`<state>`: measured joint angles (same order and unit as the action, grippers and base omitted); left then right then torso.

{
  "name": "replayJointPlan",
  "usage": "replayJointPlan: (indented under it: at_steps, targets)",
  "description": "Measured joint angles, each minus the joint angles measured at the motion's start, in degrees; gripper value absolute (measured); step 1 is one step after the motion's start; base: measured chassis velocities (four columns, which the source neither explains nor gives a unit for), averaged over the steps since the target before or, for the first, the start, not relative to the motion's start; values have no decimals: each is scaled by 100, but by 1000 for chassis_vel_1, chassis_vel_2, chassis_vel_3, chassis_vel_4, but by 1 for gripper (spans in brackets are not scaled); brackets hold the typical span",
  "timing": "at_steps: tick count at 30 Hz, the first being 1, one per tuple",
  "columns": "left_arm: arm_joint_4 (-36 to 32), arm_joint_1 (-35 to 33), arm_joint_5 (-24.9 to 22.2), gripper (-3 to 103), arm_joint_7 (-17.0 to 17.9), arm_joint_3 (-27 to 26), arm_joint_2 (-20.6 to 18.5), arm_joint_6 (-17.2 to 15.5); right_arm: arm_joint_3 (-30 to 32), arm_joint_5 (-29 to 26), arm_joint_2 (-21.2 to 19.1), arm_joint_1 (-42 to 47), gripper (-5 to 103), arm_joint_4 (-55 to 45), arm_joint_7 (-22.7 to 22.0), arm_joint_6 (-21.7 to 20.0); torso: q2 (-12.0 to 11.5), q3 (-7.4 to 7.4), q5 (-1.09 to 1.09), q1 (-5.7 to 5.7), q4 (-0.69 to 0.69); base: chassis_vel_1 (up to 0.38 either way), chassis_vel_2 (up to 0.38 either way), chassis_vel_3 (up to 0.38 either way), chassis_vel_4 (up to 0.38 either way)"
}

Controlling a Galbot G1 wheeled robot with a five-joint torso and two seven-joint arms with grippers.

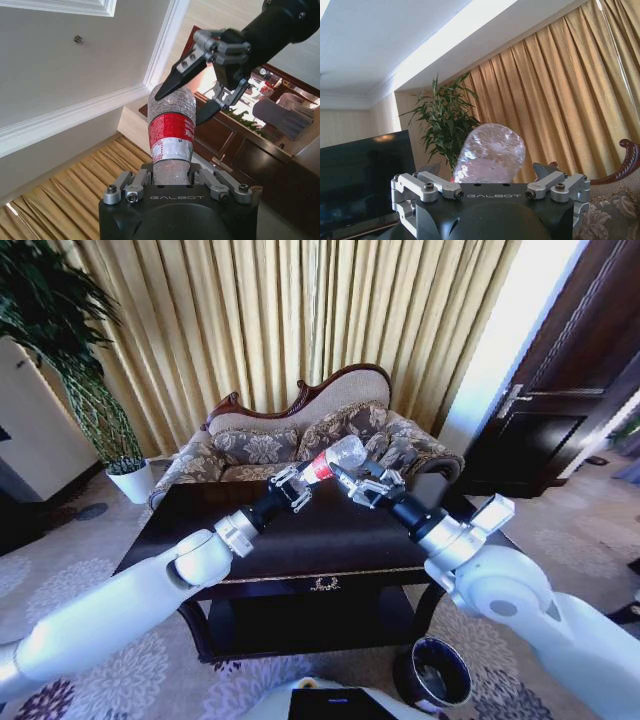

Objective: Move to the front of the table and place the trash on the table into the trash bin.

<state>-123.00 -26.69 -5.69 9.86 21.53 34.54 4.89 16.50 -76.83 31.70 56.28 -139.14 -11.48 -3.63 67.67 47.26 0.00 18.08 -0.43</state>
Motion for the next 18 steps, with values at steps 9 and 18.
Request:
replayJointPlan:
  at_steps: [9, 18]
  targets:
    - [14, 176, -73, 32, 0, 167, 13, -27, -509, 21, 46, -522, 99, 315, 12, -17, 0, 0, -1, 0, 0, 0, 0, 0, 0]
    - [10, 153, -80, 32, -2, 202, -5, -35, -587, 18, 65, -623, 73, 325, 30, -16, 0, 0, -1, 0, 0, 0, 0, 0, 0]
